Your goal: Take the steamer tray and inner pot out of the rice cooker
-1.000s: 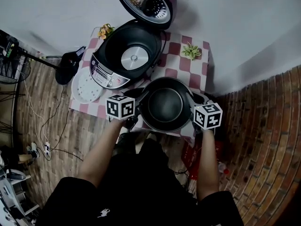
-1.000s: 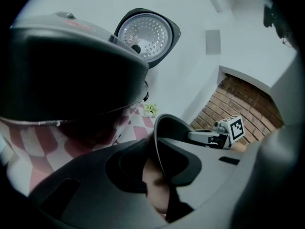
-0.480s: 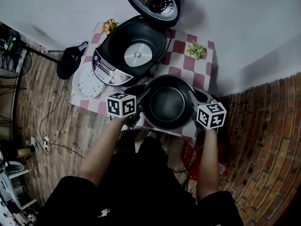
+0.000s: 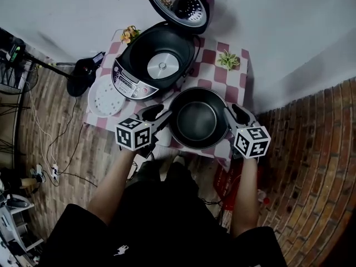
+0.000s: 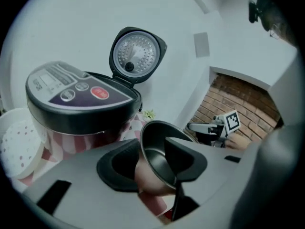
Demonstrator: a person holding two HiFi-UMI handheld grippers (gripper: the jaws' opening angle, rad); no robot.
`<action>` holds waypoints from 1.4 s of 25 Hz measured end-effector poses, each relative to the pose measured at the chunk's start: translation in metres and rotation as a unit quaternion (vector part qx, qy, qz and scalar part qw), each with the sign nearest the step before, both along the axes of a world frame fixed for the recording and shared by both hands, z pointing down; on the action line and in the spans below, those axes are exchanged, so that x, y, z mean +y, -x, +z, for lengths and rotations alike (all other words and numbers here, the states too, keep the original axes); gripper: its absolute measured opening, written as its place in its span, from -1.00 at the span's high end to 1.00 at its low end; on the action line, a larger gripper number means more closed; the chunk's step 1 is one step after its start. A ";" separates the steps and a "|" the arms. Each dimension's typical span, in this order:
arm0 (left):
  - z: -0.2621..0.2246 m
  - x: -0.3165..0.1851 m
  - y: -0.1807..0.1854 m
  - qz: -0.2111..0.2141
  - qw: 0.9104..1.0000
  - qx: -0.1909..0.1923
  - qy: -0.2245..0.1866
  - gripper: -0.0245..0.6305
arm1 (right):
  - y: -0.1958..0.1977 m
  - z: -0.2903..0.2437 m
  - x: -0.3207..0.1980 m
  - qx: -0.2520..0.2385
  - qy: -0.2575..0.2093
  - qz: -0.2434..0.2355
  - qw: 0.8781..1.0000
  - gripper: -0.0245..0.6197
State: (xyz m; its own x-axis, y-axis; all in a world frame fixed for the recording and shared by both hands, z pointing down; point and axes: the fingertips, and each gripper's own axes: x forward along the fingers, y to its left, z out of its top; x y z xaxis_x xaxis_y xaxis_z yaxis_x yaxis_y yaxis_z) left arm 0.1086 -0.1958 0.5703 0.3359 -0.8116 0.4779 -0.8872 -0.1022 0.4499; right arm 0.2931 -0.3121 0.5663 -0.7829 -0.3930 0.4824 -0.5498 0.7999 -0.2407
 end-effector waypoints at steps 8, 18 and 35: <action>-0.043 0.041 0.015 0.003 0.999 -0.038 -0.037 0.63 | 0.007 -0.051 0.032 -0.062 -0.020 0.023 0.998 0.52; -0.073 0.085 0.042 0.027 0.996 -0.050 -0.069 0.91 | 0.024 -0.098 0.112 -0.132 -0.032 0.081 0.987 0.92; -0.138 0.200 0.110 0.090 0.975 -0.106 -0.174 0.91 | 0.079 -0.169 0.296 -0.107 -0.130 0.164 0.972 0.92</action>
State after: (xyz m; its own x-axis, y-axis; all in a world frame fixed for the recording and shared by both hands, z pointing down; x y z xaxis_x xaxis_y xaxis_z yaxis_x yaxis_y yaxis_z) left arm -0.0018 0.0040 0.4328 0.4109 -0.8746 0.2574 -0.9103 -0.3782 0.1683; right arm 0.2142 -0.0165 0.3973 -0.6668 -0.7250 0.1726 -0.7448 0.6395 -0.1908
